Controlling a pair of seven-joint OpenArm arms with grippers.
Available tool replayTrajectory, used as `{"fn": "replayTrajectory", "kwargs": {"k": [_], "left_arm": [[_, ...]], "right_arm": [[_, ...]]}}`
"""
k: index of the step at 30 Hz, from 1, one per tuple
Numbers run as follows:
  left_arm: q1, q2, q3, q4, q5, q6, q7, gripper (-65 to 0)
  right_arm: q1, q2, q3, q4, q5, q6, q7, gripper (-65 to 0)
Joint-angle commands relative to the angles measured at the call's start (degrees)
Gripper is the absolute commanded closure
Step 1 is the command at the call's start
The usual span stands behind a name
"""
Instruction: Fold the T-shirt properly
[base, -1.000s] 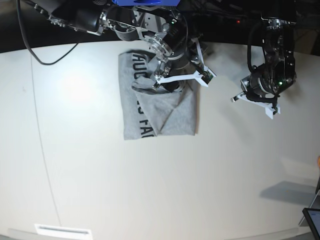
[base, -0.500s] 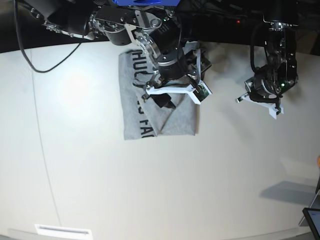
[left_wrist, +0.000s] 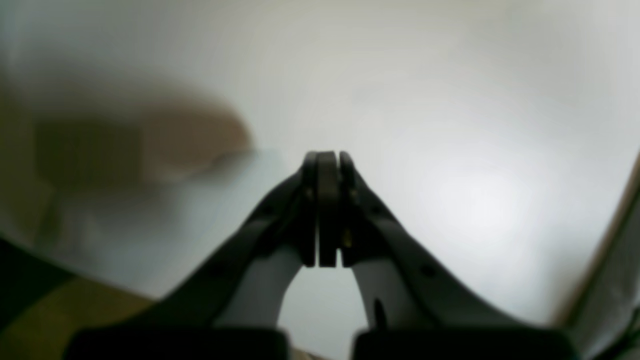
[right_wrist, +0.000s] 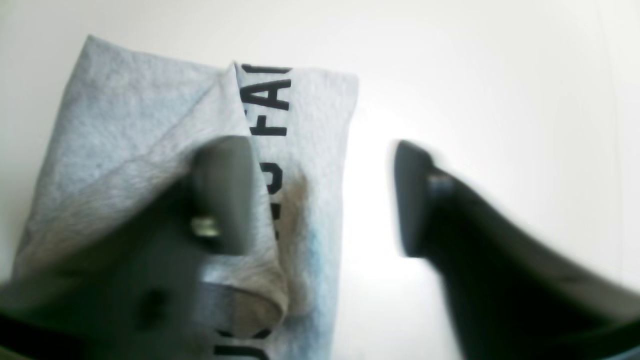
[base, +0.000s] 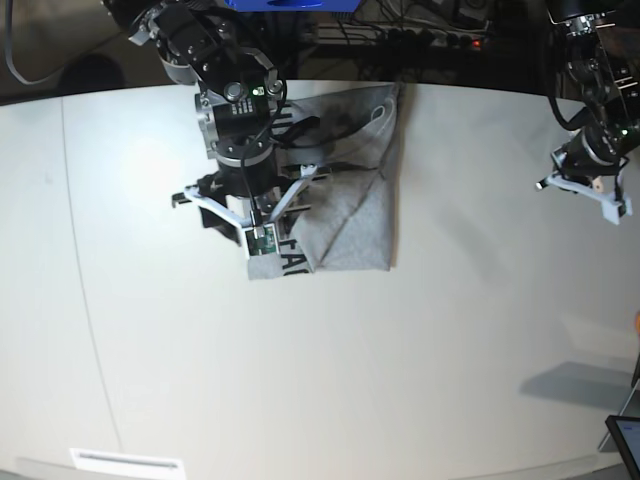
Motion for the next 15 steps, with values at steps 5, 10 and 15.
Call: {"fn": "replayTrajectory", "kwargs": {"k": [5,10,15], "left_arm": [[1.4,-0.9,-10.3,-0.4,0.4,-5.4,-0.3,0.0],[1.4,-1.5,-11.1,-2.6,6.2,-5.4,-0.4,0.0],[1.4,0.2,-7.9,-2.4,20.5,-5.5,-3.6,0.0]], "right_arm": [[-6.6,-2.4,-0.1,0.9,-0.7,0.0,10.8,-3.9],[-11.1,-3.0,0.2,0.9,-0.5,-0.2,13.5,0.0],[-15.3,-4.1,2.8,1.0,-0.5,-0.3,13.6,-4.6]]}}
